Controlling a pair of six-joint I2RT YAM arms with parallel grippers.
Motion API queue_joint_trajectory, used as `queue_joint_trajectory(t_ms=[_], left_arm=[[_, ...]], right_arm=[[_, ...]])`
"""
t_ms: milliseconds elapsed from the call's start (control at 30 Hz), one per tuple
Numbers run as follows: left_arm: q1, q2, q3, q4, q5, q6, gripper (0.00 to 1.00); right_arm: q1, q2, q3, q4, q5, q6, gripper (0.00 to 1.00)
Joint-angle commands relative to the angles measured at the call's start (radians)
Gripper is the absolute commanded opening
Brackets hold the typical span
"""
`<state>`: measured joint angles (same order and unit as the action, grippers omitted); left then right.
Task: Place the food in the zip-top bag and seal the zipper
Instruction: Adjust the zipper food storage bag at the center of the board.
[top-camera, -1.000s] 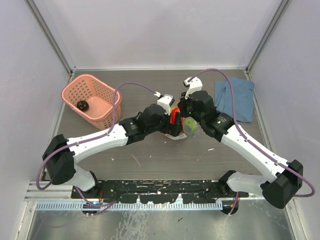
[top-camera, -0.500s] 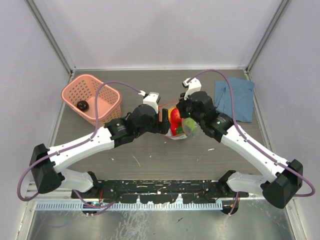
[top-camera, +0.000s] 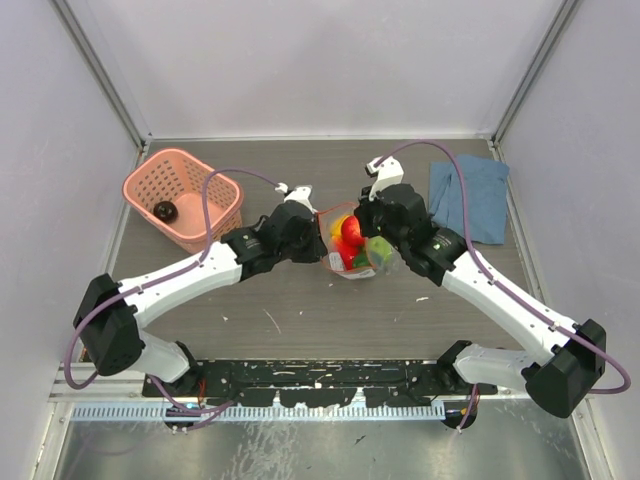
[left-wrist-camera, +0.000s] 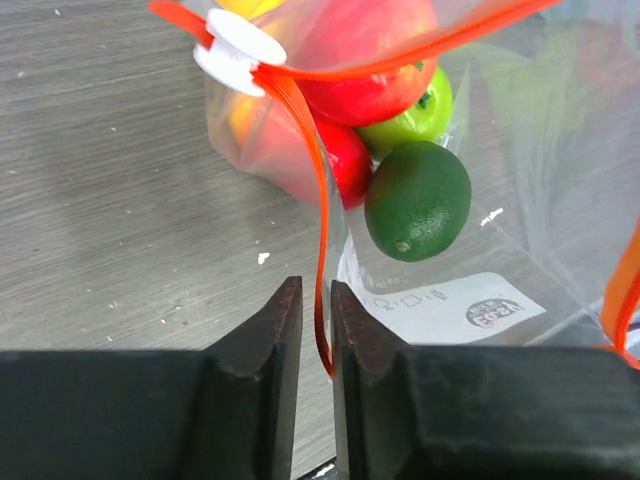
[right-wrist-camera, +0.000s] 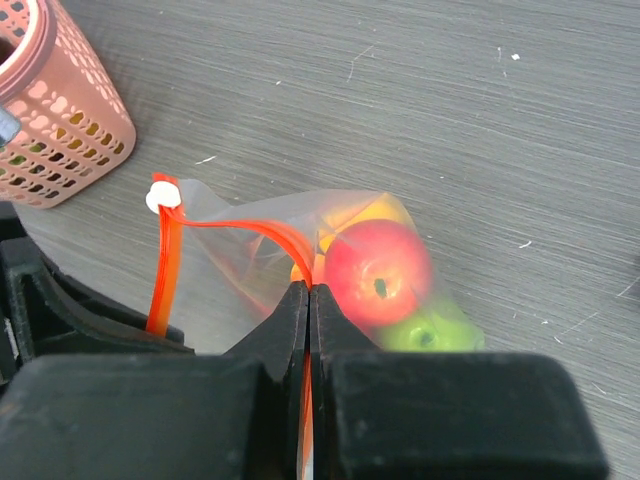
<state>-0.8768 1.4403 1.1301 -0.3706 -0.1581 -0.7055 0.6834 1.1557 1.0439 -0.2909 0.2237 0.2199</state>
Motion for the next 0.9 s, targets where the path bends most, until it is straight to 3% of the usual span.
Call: queue_joint_trajectory(t_ms=[0,267,600,867], left_arm=[[-0.004,-0.027,0.044,0.039,0.044,-0.008,0.15],[-0.002,-0.049,0.154,-0.052,0.027,0.031,0.00],[0.000,0.007,0.343,-0.228,0.008,0.105,0.00],[0.020,0.103,0.440,-0.385,-0.026,0.151,0.00]], right_arm=[[0.003,-0.039,0.005,0.057,0.071,-0.005,0.00],[0.003,-0.062,0.016,0.018,0.200,-0.034,0.00],[0.000,-0.060,0.036,-0.028,0.340,-0.074,0.00],[-0.002,-0.059,0.026,-0.026,0.297,-0.067,0.00]])
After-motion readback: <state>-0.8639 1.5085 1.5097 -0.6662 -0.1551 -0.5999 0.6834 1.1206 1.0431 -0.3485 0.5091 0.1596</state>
